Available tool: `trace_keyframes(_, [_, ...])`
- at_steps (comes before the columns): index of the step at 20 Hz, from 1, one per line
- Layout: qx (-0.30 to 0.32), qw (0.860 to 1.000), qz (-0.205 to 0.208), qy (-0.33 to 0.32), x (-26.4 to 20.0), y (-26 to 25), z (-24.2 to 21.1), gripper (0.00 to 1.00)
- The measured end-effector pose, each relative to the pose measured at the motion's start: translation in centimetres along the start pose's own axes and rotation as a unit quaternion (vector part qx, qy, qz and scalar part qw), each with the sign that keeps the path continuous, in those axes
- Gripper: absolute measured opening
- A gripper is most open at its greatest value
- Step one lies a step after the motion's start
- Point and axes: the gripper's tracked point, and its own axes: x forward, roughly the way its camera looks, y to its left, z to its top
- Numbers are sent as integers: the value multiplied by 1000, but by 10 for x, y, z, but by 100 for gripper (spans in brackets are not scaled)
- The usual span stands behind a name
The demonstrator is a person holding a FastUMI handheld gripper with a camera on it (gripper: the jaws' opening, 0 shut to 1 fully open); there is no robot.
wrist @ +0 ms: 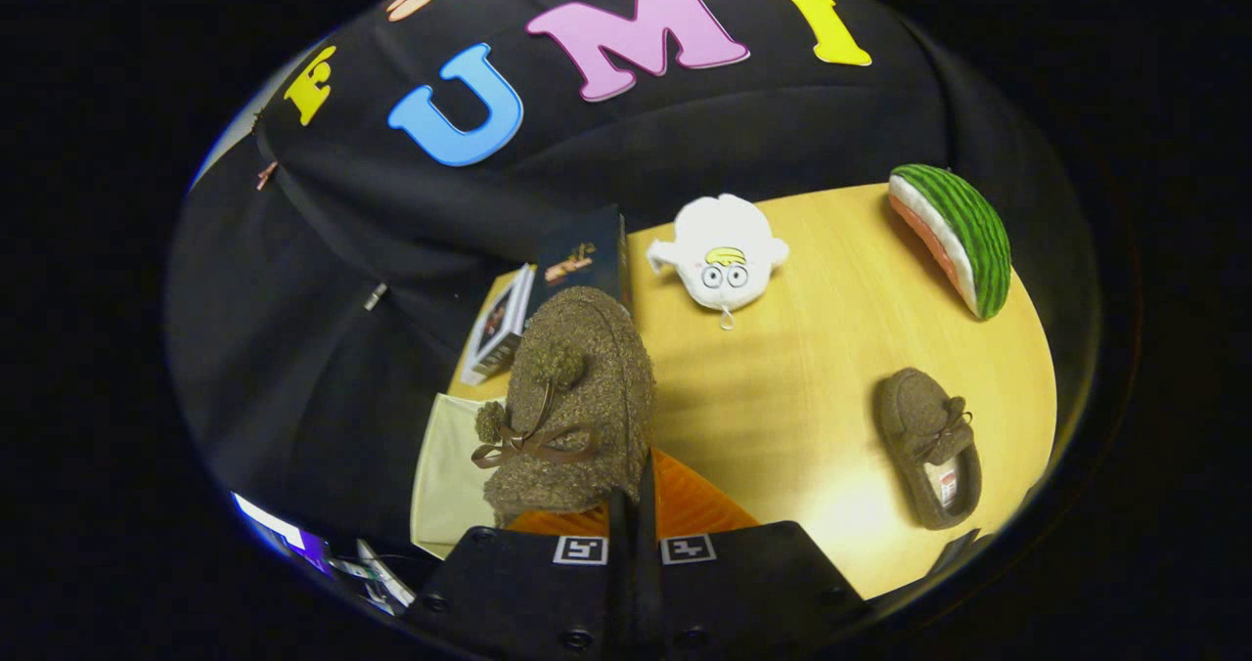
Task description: Open the storage box then place both shoes into the box .Put the left shoe in first, then the right shoe, with the right side of both shoes facing outward in a uniform manner.
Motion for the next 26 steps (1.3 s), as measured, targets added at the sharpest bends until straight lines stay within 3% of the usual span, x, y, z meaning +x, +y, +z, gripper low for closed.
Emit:
trace_keyframes(4, [15, 999, 36, -5, 6, 71, -1, 5])
trace_keyframes(10, [64, 997, 30, 4, 52, 129, -51, 5])
trace_keyframes(17, [72, 996, -8, 51, 94, 139, -117, 5])
trace_keyframes(26, [47, 995, -46, 78, 120, 127, -145, 5])
